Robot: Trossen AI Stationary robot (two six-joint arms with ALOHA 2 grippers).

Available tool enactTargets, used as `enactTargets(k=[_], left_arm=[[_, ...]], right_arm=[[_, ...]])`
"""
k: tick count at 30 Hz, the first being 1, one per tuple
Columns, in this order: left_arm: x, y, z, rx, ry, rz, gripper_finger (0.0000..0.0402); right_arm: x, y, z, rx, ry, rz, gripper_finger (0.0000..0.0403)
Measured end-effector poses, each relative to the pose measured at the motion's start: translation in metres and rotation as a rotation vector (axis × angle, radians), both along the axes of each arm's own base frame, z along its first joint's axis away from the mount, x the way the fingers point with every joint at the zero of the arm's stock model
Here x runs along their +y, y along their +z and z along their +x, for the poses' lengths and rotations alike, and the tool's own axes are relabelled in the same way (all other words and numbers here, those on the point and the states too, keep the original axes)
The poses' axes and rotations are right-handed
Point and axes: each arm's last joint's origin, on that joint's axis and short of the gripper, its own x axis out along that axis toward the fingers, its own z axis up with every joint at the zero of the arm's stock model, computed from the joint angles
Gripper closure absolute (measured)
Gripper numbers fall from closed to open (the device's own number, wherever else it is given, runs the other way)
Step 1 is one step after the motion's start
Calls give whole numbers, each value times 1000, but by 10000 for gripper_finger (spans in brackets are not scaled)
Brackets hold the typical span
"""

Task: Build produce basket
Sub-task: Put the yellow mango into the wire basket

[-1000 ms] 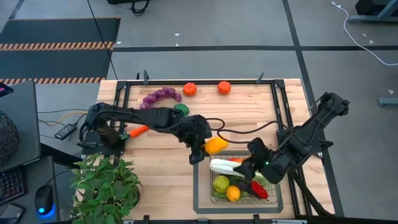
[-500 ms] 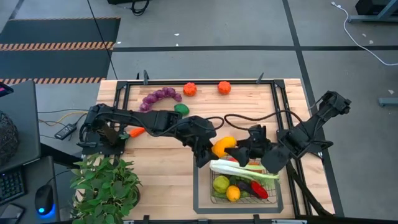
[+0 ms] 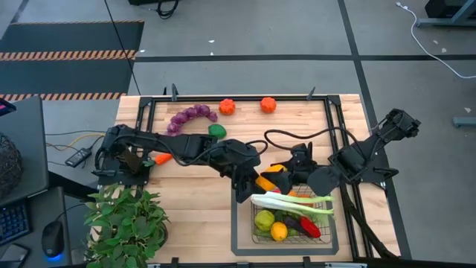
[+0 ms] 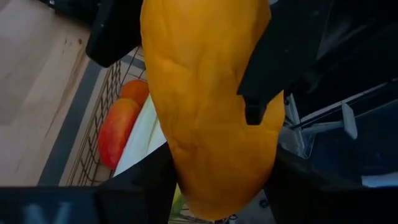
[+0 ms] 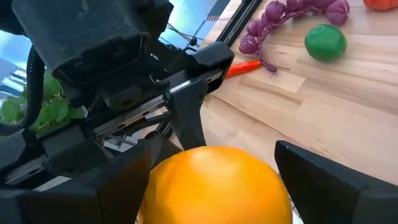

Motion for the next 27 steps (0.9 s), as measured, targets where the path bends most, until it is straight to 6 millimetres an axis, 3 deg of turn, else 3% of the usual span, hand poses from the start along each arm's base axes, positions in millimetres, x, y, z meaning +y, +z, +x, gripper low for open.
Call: enactTargets(k=[3,9,15,27], left_arm=[[4,-1,0,8,8,2,191],[9,-1,1,10,17,2,196],[10,-3,-1,39,16,26,181],[16,-22,-25,325,-33,151,160]], right_arm=[[1,-1,0,9,19,10,73],[1,-1,0,20,39,13,142],[1,-3,0,46,55,13,143],[11,-15,-12,196,164,95,139]])
